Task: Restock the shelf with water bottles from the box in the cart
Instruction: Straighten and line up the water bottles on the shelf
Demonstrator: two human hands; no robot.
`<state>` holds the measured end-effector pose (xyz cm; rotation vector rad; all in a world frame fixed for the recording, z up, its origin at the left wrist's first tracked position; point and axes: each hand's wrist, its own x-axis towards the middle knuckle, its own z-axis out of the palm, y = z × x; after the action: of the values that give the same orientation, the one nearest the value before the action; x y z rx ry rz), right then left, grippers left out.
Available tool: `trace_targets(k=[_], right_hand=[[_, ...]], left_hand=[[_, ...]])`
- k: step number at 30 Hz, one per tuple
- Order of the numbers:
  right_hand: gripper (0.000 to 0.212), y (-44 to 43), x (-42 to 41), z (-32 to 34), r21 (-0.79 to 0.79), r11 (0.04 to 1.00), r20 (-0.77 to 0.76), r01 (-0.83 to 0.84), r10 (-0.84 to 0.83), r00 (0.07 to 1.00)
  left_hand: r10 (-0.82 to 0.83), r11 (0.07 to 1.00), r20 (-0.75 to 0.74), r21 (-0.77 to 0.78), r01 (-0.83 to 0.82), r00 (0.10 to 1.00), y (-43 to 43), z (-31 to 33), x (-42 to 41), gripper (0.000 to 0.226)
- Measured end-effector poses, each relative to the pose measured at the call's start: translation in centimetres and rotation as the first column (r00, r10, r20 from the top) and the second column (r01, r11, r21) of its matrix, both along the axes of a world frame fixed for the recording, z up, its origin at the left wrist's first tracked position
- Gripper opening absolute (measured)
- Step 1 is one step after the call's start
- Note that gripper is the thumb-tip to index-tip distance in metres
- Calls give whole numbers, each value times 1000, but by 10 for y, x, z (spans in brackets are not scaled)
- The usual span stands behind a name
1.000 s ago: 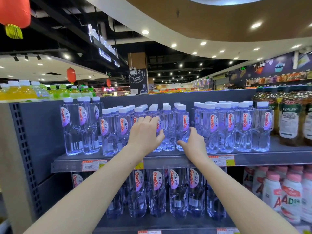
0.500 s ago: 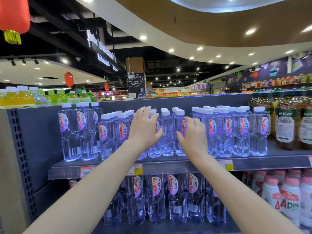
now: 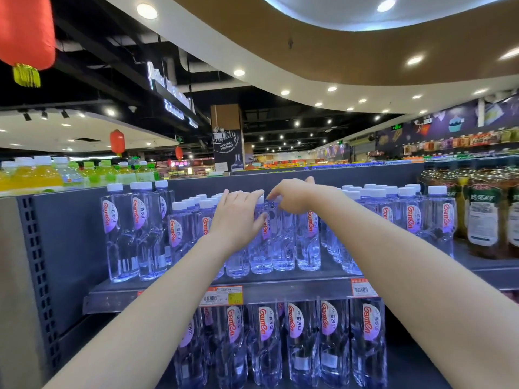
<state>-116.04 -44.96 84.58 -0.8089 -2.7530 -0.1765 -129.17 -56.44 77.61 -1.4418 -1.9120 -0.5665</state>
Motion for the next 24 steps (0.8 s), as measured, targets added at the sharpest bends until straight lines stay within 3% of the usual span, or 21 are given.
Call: trace_targets(k=[5,8,14,17,21,24], right_hand=[[39,5,-1,13,-116,993,-18,-28,26,999],[18,12,2,13,-131,988,-79,-81,71,994],[18,29,3,11,-210,967,-146,-141,112,983],[4,38,4,12,-234,960,-178,-153,113,978],[33,43,1,12,-211,972,-159,-105,72,985],[41,40,3,11,-193,978,-141,-76,49,989]], left_hand=[[39,992,81,-124,-28,996,10,12,-11,59],[31,982,62,-185,-19,998,13,15,-18,67],[9,987,68,-163,3,998,14,14,-23,67],[-7,985,107,-172,25,994,13,19,-22,66],[-46,981,164,-177,75,985,13,24,-27,66],[-70,979,183,-174,102,981,14,25,-30,64]])
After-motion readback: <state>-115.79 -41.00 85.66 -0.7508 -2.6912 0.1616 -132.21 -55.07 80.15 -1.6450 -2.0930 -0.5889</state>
